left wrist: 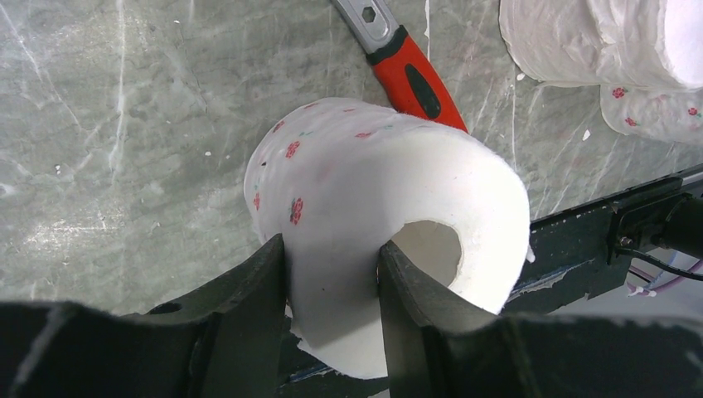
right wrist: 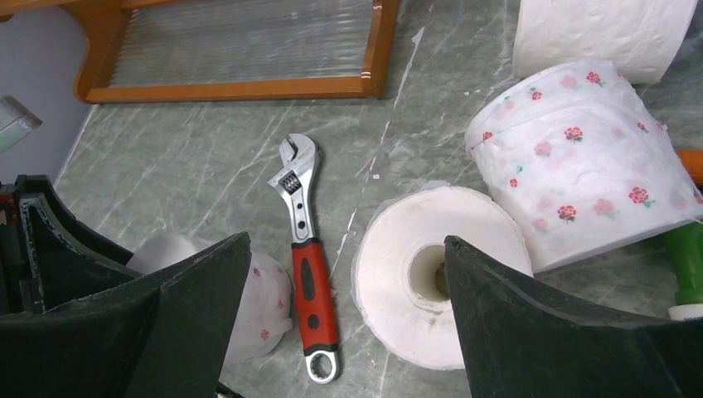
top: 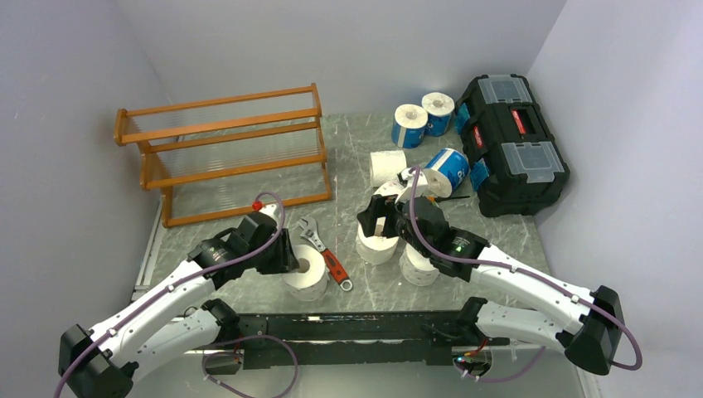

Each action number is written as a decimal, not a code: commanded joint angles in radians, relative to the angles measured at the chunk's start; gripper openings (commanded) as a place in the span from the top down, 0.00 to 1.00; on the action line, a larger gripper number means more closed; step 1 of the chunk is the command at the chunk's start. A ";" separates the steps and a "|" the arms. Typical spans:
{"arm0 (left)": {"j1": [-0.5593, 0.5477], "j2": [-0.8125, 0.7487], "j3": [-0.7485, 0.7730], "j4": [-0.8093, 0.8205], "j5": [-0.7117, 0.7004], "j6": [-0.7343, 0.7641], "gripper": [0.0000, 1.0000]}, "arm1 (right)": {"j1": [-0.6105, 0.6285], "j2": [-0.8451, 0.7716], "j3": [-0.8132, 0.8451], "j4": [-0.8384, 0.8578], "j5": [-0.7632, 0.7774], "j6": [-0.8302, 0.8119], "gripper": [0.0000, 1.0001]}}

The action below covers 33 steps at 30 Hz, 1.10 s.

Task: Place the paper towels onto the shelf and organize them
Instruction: Pick up the paper towel from the center of the board, then place the paper towel on the shelf.

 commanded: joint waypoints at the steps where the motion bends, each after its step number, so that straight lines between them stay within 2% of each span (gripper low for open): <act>1: -0.003 -0.008 0.042 0.006 -0.014 0.012 0.77 | -0.002 -0.011 0.008 0.038 0.023 -0.019 0.11; 15: -0.004 -0.008 0.230 -0.085 -0.111 0.037 0.83 | -0.003 -0.033 0.013 0.026 0.038 -0.020 0.11; 19: -0.002 0.014 0.296 -0.069 -0.154 0.028 0.90 | -0.002 -0.036 0.009 0.028 0.037 -0.016 0.12; 24: 0.008 0.071 0.387 -0.077 -0.209 -0.019 1.00 | -0.002 -0.042 0.014 0.018 0.043 -0.013 0.12; 33: 0.040 0.150 0.537 -0.167 -0.359 -0.222 1.00 | -0.003 -0.073 0.016 -0.019 0.098 0.007 0.12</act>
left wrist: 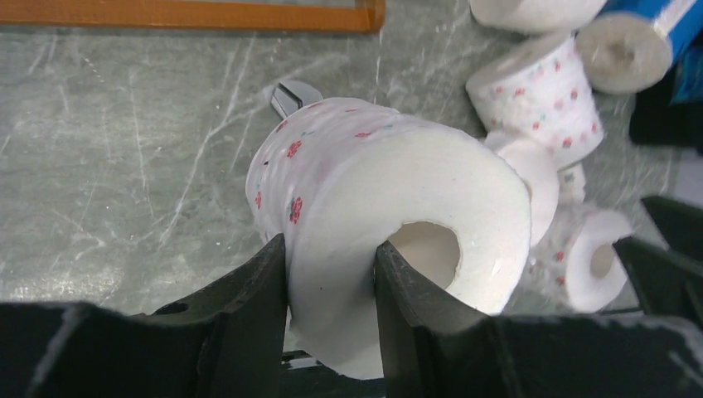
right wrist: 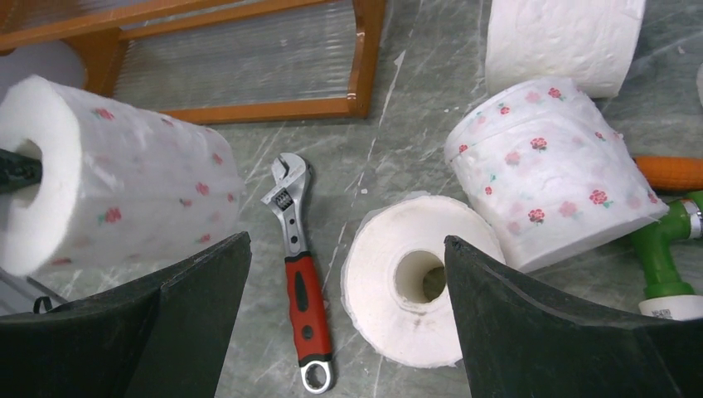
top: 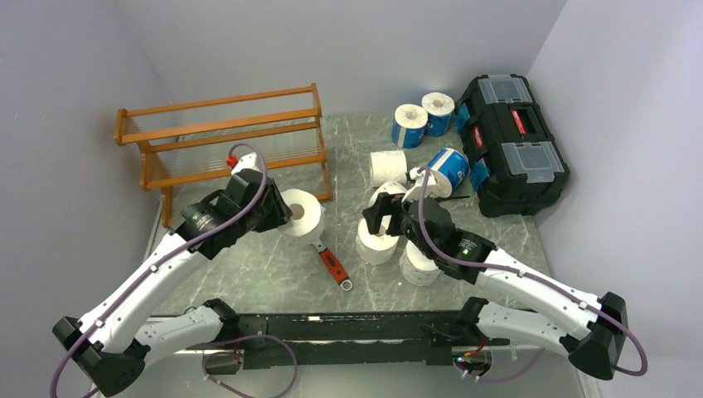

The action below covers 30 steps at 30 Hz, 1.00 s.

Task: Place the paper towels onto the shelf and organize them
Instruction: Place the paper towel on the shelf.

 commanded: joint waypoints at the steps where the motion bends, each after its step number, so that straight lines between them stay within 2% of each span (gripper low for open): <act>1: 0.017 0.003 0.096 -0.034 -0.132 -0.177 1.00 | -0.003 -0.030 0.018 -0.009 0.052 0.018 0.12; 7: 0.025 0.048 0.196 -0.200 -0.284 -0.444 1.00 | -0.003 -0.035 0.015 -0.023 0.073 0.039 0.11; 13: 0.064 0.106 0.274 -0.326 -0.317 -0.660 1.00 | -0.003 -0.048 0.010 -0.015 0.078 0.047 0.11; 19: 0.113 0.154 0.312 -0.260 -0.303 -0.682 1.00 | -0.003 -0.056 0.018 -0.029 0.087 0.049 0.11; 30: 0.159 0.324 0.479 -0.207 -0.296 -0.663 1.00 | -0.003 -0.049 0.024 -0.043 0.089 0.055 0.11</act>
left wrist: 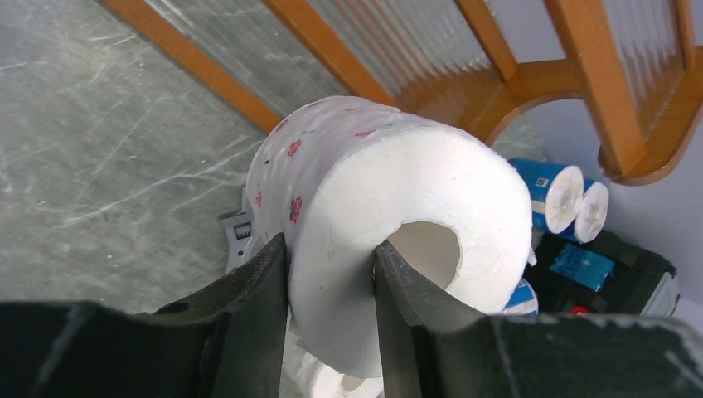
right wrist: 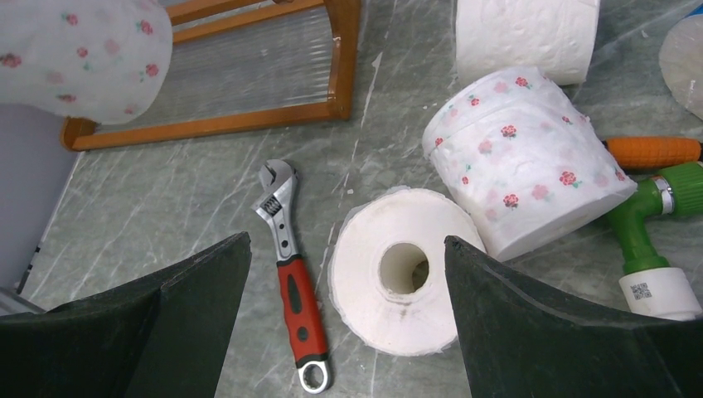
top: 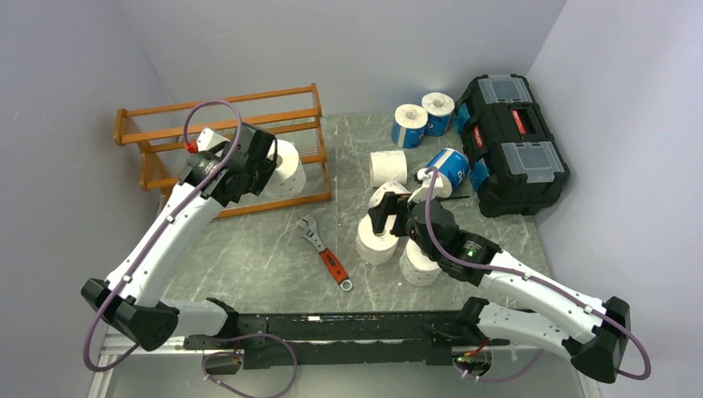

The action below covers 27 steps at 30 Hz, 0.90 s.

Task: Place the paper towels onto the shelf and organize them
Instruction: Place the paper towel on the shelf.

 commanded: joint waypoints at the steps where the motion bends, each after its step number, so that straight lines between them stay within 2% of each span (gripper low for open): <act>1: 0.027 0.043 0.077 0.067 -0.011 -0.014 1.00 | -0.003 -0.010 0.025 0.008 0.028 0.008 0.11; 13: 0.063 0.142 0.133 0.136 0.030 0.016 1.00 | -0.003 -0.001 0.037 0.006 0.018 -0.009 0.11; 27: 0.097 0.268 0.240 0.084 0.059 0.018 1.00 | -0.003 0.005 0.043 0.002 0.022 -0.023 0.11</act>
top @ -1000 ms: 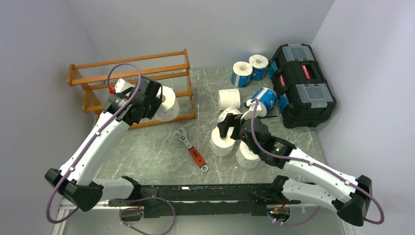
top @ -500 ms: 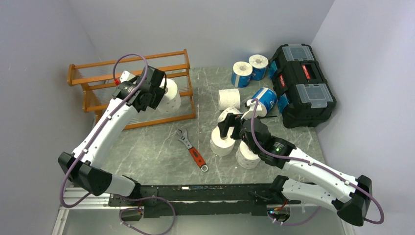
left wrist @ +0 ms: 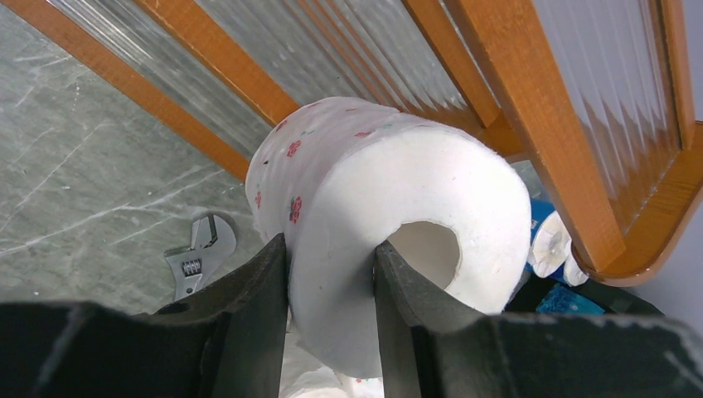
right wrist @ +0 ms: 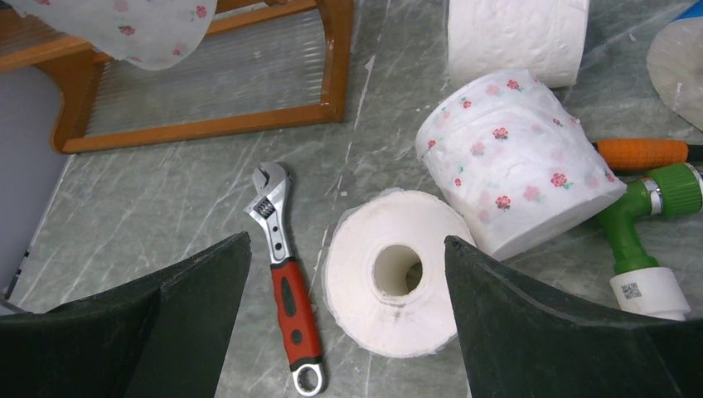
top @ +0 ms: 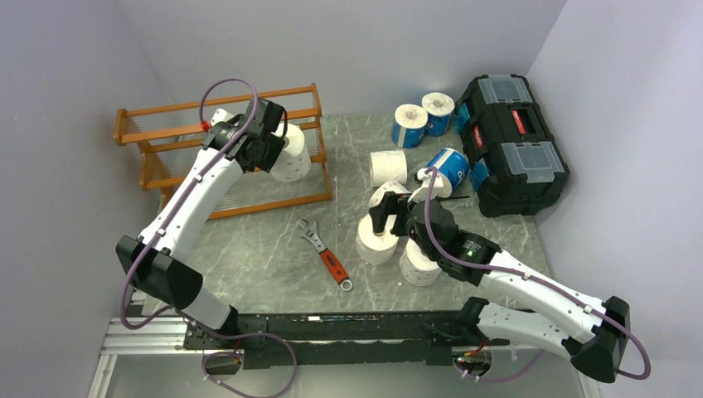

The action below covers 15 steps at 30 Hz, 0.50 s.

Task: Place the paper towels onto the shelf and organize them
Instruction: Place the paper towel on the shelf.

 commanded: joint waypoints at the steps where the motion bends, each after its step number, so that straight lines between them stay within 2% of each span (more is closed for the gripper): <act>1: 0.010 0.017 0.078 0.003 0.013 -0.006 1.00 | -0.003 0.005 0.043 0.006 0.007 -0.017 0.11; 11: 0.019 0.110 0.215 -0.106 0.017 -0.029 1.00 | -0.003 0.009 0.043 0.011 0.001 -0.016 0.11; 15: 0.021 0.124 0.219 -0.108 0.029 -0.025 1.00 | -0.004 0.003 0.039 0.013 0.002 -0.015 0.11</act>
